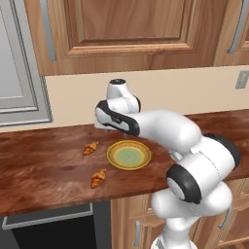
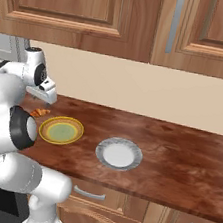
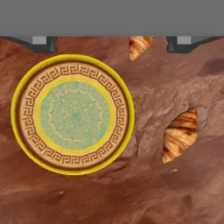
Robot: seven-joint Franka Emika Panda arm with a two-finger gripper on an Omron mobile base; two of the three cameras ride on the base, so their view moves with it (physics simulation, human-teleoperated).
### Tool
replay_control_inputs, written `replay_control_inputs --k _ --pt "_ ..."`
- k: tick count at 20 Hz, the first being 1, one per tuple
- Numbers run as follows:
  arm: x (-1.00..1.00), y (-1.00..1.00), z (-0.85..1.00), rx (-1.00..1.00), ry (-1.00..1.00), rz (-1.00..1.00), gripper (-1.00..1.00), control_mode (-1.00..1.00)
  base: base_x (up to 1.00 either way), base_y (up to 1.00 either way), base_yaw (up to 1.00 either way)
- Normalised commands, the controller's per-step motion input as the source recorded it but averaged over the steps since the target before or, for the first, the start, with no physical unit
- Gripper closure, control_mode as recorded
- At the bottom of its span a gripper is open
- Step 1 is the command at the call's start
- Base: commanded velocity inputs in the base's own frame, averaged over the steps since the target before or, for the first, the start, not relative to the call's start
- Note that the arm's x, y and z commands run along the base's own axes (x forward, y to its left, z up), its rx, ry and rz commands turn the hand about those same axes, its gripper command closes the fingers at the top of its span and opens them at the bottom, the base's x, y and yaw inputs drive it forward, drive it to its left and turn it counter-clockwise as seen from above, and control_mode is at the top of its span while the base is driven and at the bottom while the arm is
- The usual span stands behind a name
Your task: Place the pastries on the plates.
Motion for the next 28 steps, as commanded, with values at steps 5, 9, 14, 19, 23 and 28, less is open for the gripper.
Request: replay_control_inputs --k 5,9,14,19,23,28 --pt "0.30 0.28 -0.28 0.00 0.06 0.00 -1.00 -1.00 0.00 0.00 0.00" --pt "0.29 0.24 -0.29 0.00 0.03 0.00 -1.00 -1.00 0.00 0.00 0.00" --pt "0.22 0.22 -0.33 0.00 0.00 0.00 -1.00 -1.00 0.00 0.00 0.00" --pt "0.14 0.12 -0.22 0.00 0.00 0.00 -1.00 -1.00 0.00 0.00 0.00" --pt "0.19 0.11 -0.18 0.00 0.00 0.00 -1.00 -1.00 0.00 0.00 0.00" --pt "0.25 0.14 -0.18 0.00 0.00 0.00 -1.00 -1.00 0.00 0.00 0.00"
